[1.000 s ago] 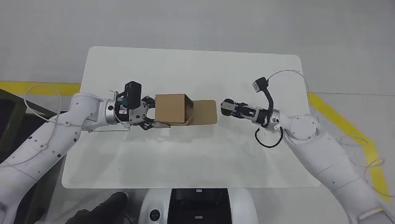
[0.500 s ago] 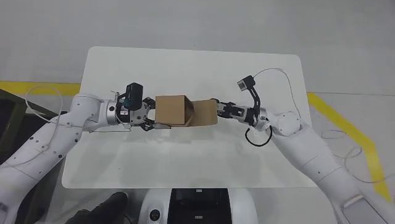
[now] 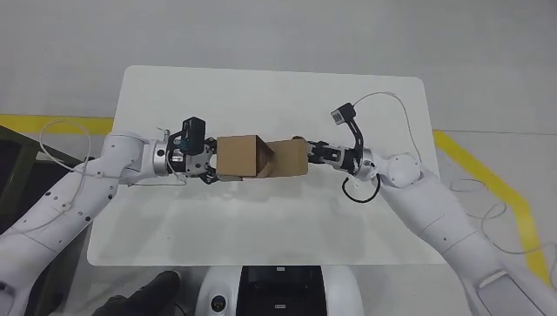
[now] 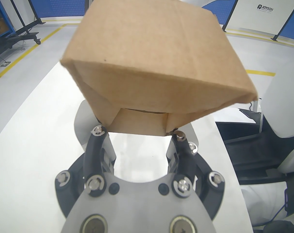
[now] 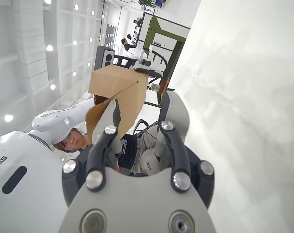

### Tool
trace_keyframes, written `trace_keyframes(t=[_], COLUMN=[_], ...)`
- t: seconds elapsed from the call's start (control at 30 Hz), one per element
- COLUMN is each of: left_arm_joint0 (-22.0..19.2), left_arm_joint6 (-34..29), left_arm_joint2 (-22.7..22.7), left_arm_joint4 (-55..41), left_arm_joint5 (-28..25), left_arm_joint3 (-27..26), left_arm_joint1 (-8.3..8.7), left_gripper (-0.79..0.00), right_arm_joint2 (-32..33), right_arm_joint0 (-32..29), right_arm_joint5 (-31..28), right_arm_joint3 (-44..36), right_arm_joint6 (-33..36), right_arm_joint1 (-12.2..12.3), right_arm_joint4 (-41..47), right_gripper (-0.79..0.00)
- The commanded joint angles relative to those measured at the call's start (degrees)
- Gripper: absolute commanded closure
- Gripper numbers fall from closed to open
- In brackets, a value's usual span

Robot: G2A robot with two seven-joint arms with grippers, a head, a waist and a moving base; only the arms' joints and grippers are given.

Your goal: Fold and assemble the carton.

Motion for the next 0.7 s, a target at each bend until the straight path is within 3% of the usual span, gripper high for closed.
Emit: trace_keyframes(t=[0.0,0.2,0.37,0.4,0.57,0.6,0.67], left_arm_joint0=[0.05,0.26,0.44,0.48,0.71,0.77,0.88], left_arm_joint6=[-0.01,-0.63,-1.62,-1.76,-2.18,-2.22,-2.34], left_arm_joint2=[-0.23,-0.71,-0.87,-0.93,-1.32,-1.40,-1.64], left_arm_joint4=[0.00,-0.04,0.20,0.18,0.17,0.18,0.33], left_arm_joint5=[0.00,0.00,0.00,0.00,0.00,0.00,0.00], left_arm_joint3=[0.25,0.56,0.31,0.30,0.17,0.16,0.10], left_arm_joint1=[-0.03,-0.13,-0.33,-0.37,-0.57,-0.60,-0.66], left_gripper=[-0.265,-0.265,-0.271,-0.271,-0.274,-0.274,-0.277], right_arm_joint2=[0.71,3.27,5.62,5.96,6.64,6.60,6.42], right_arm_joint0=[-0.77,-3.01,-3.59,-3.69,-3.90,-3.95,-3.93], right_arm_joint5=[-0.61,-2.18,-1.94,-1.69,1.32,1.85,3.02], right_arm_joint3=[0.08,-0.90,-2.35,-2.77,-4.55,-4.80,-5.06], right_arm_joint6=[0.76,3.45,3.85,3.89,4.05,4.01,3.97], right_arm_joint1=[0.13,0.60,1.07,1.14,1.32,1.28,1.20], right_arm_joint4=[0.77,3.82,2.52,2.07,-1.32,-1.85,-3.06], right_gripper=[-0.332,-0.394,-0.606,-0.610,-0.499,-0.406,-0.326])
